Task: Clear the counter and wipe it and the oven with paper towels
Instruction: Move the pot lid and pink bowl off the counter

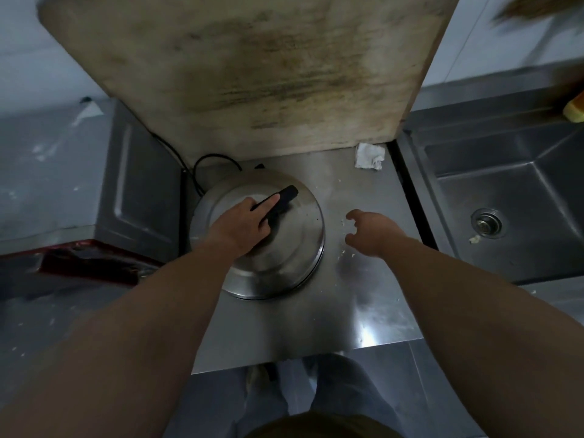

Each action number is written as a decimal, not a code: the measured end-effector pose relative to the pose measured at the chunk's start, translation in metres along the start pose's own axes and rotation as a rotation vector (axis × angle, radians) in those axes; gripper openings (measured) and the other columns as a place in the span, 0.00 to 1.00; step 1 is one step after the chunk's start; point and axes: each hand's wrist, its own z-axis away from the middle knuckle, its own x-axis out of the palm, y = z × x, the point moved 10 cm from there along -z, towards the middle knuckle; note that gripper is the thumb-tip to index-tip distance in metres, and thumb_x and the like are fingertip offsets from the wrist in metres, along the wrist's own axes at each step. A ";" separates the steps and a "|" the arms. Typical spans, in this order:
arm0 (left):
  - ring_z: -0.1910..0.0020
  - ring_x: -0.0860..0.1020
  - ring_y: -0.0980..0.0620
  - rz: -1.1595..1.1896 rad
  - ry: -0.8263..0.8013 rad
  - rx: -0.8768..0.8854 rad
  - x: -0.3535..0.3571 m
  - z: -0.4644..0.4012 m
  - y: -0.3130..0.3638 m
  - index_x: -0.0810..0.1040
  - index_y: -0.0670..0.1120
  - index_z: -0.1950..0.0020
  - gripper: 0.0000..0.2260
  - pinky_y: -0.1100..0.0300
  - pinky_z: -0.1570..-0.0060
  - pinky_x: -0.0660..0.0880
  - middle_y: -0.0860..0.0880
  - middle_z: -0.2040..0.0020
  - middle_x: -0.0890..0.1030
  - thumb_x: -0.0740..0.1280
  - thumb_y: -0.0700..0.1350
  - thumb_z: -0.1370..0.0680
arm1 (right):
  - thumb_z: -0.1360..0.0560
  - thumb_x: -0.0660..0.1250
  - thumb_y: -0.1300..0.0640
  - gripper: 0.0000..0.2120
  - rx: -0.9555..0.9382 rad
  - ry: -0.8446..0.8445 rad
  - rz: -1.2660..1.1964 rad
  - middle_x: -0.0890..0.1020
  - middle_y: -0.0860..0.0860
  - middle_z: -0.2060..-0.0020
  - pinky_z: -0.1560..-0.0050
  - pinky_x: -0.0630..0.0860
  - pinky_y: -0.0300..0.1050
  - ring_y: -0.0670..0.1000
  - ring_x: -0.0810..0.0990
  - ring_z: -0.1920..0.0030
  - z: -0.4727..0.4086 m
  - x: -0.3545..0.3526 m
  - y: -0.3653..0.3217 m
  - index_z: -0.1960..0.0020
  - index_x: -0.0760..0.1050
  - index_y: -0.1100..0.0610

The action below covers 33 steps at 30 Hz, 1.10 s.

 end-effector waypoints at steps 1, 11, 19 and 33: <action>0.57 0.75 0.40 0.001 0.005 -0.009 -0.002 0.003 0.000 0.62 0.55 0.20 0.27 0.53 0.60 0.68 0.40 0.44 0.74 0.63 0.48 0.19 | 0.26 0.66 0.48 0.30 -0.013 -0.002 -0.001 0.80 0.53 0.40 0.44 0.74 0.47 0.56 0.78 0.41 0.001 -0.001 -0.003 0.26 0.64 0.51; 0.54 0.77 0.38 0.029 0.024 -0.064 -0.021 0.044 0.010 0.62 0.55 0.20 0.27 0.49 0.55 0.73 0.40 0.44 0.75 0.64 0.49 0.19 | 0.26 0.66 0.49 0.30 -0.030 0.011 0.005 0.78 0.55 0.37 0.42 0.75 0.49 0.57 0.77 0.39 0.029 -0.004 -0.028 0.26 0.64 0.51; 0.53 0.77 0.40 0.101 0.081 0.015 -0.026 0.113 0.000 0.64 0.52 0.21 0.26 0.48 0.54 0.75 0.41 0.44 0.76 0.64 0.47 0.19 | 0.26 0.67 0.47 0.29 0.020 0.063 0.039 0.79 0.54 0.38 0.40 0.74 0.48 0.57 0.76 0.38 0.085 0.017 -0.067 0.27 0.65 0.50; 0.45 0.75 0.45 0.067 -0.112 -0.055 0.000 0.300 -0.083 0.53 0.63 0.20 0.25 0.52 0.49 0.73 0.48 0.38 0.73 0.56 0.54 0.17 | 0.25 0.66 0.46 0.28 0.091 0.102 0.053 0.78 0.53 0.37 0.41 0.76 0.51 0.56 0.78 0.41 0.234 0.111 -0.187 0.27 0.65 0.48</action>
